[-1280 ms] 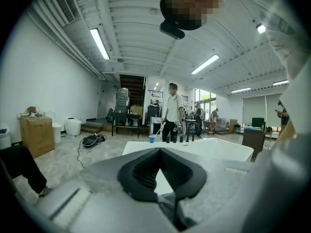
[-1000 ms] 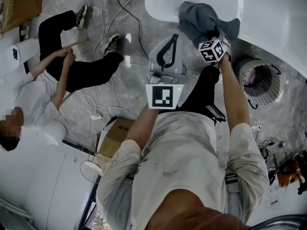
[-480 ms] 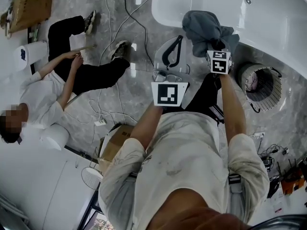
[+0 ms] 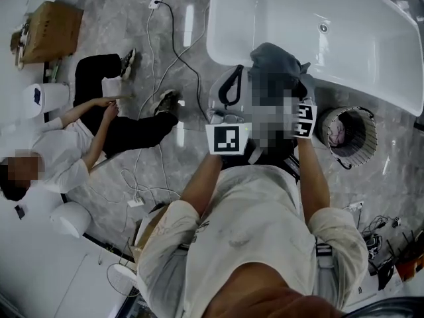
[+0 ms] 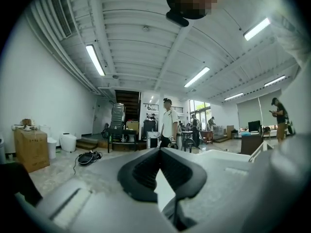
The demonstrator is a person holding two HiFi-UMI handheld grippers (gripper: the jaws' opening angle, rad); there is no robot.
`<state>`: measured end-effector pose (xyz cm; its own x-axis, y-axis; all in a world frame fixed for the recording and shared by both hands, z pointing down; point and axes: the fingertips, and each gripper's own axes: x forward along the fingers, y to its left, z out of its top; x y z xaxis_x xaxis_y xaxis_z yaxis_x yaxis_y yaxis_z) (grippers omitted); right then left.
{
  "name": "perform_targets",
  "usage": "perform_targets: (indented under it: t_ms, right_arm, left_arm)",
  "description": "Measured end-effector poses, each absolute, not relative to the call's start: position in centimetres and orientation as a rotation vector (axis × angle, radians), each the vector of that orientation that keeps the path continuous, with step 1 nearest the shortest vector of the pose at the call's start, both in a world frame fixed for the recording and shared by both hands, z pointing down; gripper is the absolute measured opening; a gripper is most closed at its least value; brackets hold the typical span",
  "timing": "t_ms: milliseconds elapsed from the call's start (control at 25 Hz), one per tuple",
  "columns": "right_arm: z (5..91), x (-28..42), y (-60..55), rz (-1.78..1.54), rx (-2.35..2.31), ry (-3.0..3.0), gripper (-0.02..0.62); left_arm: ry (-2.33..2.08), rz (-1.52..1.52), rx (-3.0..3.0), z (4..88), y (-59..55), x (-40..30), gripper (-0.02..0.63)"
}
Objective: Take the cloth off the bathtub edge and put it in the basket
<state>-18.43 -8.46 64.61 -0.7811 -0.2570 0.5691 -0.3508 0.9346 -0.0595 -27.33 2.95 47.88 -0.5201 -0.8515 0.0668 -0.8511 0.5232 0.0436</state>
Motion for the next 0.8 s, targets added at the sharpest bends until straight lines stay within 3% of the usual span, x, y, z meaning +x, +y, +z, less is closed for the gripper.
perform_targets:
  t_ms: [800]
  right_arm:
    - [34.0, -13.6, -10.2, -0.091, 0.767, -3.081, 0.127]
  left_arm:
    - [-2.835, -0.067, 1.655, 35.1, 2.9, -25.6, 0.002]
